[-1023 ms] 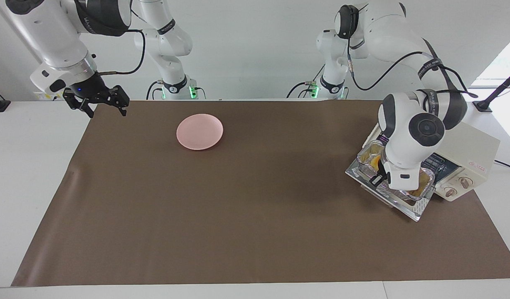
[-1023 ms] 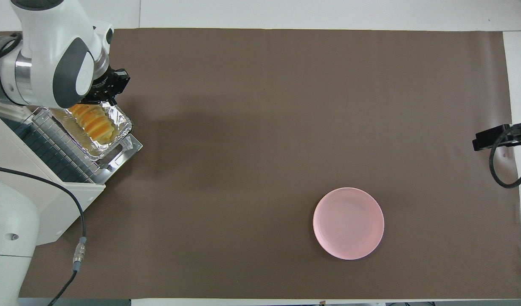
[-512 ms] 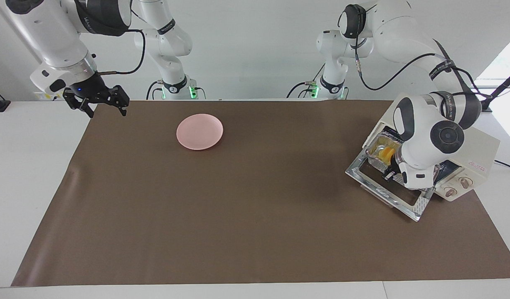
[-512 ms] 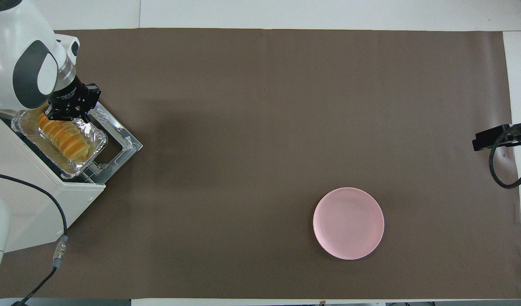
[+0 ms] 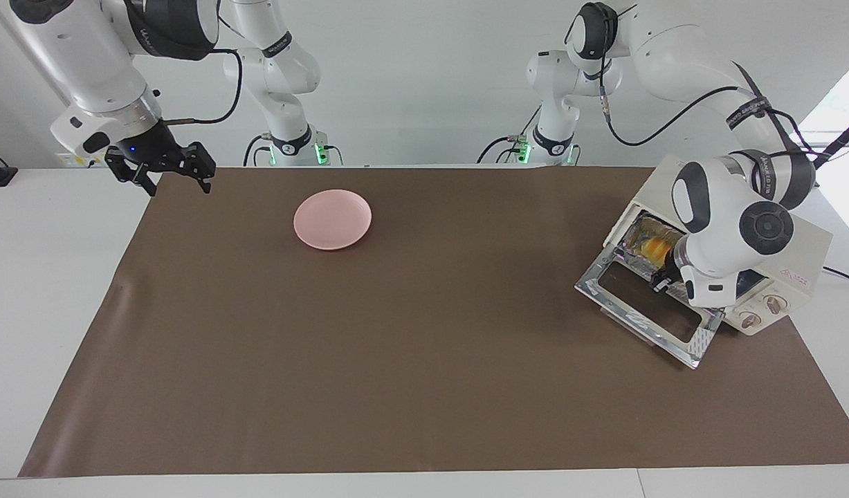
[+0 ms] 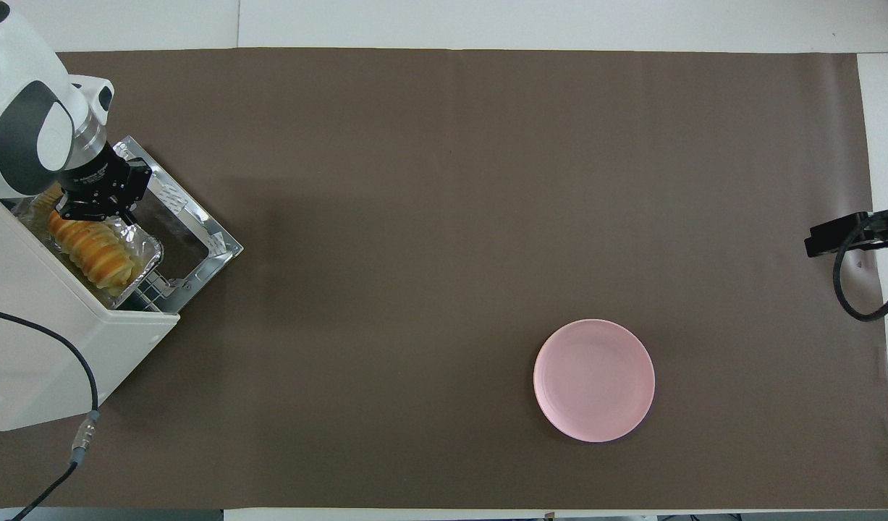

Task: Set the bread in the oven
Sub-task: 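Open the left gripper and raise it out of the oven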

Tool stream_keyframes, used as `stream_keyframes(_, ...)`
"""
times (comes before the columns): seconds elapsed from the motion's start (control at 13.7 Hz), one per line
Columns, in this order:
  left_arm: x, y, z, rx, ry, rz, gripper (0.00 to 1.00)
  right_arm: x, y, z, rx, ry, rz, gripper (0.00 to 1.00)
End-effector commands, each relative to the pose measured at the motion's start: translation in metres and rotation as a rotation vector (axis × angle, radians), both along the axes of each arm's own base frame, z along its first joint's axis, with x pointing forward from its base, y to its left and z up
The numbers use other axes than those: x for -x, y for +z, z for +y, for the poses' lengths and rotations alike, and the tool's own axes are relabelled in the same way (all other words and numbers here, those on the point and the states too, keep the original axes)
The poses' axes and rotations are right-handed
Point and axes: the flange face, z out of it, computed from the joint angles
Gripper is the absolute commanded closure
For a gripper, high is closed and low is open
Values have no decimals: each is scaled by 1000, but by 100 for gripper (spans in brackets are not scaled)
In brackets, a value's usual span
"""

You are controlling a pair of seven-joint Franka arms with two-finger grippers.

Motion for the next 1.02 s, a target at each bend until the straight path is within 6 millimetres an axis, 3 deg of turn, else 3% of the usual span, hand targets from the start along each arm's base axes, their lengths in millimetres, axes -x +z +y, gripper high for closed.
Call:
stream_keyframes(0.0, 16, 3, 15, 12, -25, 19, 100, 8, 1, 1, 3, 19, 2, 0)
stream_keyframes(0.95, 35, -16, 29, -23, -37, 34, 100, 9, 1, 2, 3, 19, 4, 0)
